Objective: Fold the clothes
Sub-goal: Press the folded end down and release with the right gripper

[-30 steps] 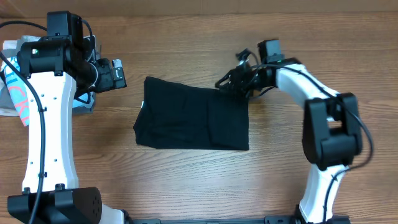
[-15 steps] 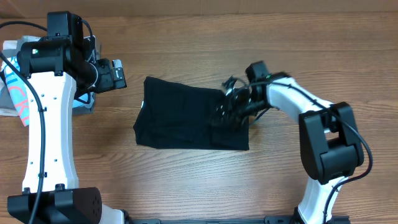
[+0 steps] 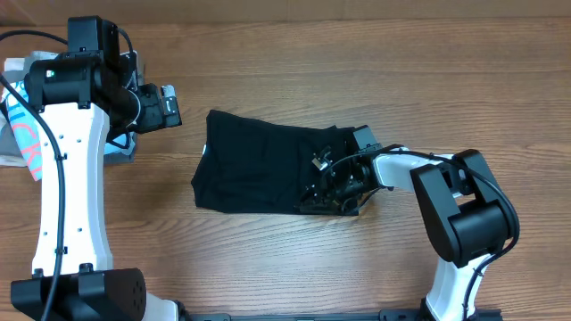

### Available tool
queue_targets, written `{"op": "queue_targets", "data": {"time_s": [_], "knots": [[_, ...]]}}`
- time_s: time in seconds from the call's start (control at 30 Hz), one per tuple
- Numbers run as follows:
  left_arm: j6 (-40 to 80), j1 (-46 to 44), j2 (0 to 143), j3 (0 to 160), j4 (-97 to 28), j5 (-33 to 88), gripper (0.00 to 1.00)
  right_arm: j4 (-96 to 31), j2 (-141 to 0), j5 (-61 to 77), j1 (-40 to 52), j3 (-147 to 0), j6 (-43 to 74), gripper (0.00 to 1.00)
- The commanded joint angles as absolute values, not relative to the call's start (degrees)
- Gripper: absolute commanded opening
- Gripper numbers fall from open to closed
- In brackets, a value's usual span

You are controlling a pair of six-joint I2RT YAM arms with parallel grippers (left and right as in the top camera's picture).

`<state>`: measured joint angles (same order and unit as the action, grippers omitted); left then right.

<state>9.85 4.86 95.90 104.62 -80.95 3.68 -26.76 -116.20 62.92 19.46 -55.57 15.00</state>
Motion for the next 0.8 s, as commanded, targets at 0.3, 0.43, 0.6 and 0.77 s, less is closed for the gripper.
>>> {"op": "queue_targets", "data": {"time_s": [0.3,0.43,0.6,0.77], "knots": [[8.56,4.47,96.05,105.14,-80.12,4.14,1.0,-28.27,-107.5,60.29,16.91,-61.89,18.28,0.3],[8.54,4.47,96.6,103.88,-78.52,4.43,1.0,-30.48,-102.15,58.28,16.88,-67.09,18.02,0.75],[7.4,4.69,98.94,99.2,-74.32,4.51,1.0,-30.5,-98.94,56.82,16.01,-70.24,18.02,1.0],[3.25,7.22,104.07,96.05,-71.4,7.88,1.0,-32.56,-98.54,56.45,13.41,-70.37,17.15,1.0]]}}
